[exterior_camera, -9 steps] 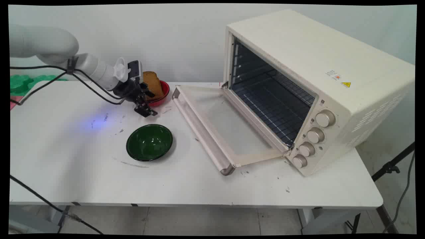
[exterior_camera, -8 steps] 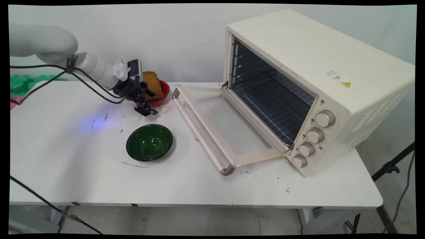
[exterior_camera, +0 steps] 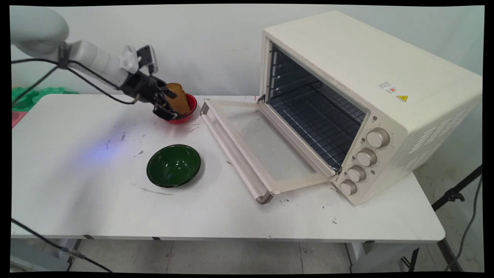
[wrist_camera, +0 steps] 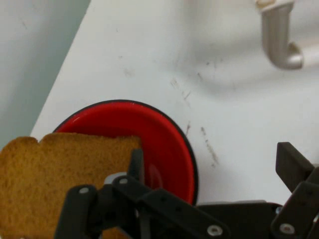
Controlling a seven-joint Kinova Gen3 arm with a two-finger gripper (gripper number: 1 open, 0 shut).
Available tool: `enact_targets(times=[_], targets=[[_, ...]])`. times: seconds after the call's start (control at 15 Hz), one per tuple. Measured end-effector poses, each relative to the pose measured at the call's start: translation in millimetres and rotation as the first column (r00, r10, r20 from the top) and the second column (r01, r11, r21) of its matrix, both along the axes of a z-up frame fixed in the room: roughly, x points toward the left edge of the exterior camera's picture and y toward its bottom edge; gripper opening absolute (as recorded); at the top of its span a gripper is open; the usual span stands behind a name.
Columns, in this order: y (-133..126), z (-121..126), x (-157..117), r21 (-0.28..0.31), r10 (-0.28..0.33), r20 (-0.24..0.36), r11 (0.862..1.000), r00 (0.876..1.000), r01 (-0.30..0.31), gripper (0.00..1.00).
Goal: Close the oven
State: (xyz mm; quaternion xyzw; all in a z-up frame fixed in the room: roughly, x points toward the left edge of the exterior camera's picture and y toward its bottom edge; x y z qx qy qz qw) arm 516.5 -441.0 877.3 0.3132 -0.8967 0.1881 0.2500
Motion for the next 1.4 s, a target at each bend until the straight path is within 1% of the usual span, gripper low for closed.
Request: enact_targets(times=[0.13,0.4,0.6,1.0,1.07,1.27,1.4], targets=[[15,17,-2,0.014,0.038,-0.036,0.999,0.999,-0.037,1.0],[52,41,-11,0.057,0.072,-0.086,0.996,0.994,-0.067,1.0],[84,53,-25,0.095,0.078,-0.116,0.993,0.99,-0.067,1.0],[130,59,-57,0.144,0.068,-0.153,0.989,0.986,-0.046,1.0],[136,59,-64,0.147,0.065,-0.159,0.988,0.985,-0.042,0.0],[143,56,-84,0.144,0.065,-0.173,0.989,0.983,-0.04,0.0],[144,53,-97,0.141,0.076,-0.177,0.989,0.981,-0.051,0.0]])
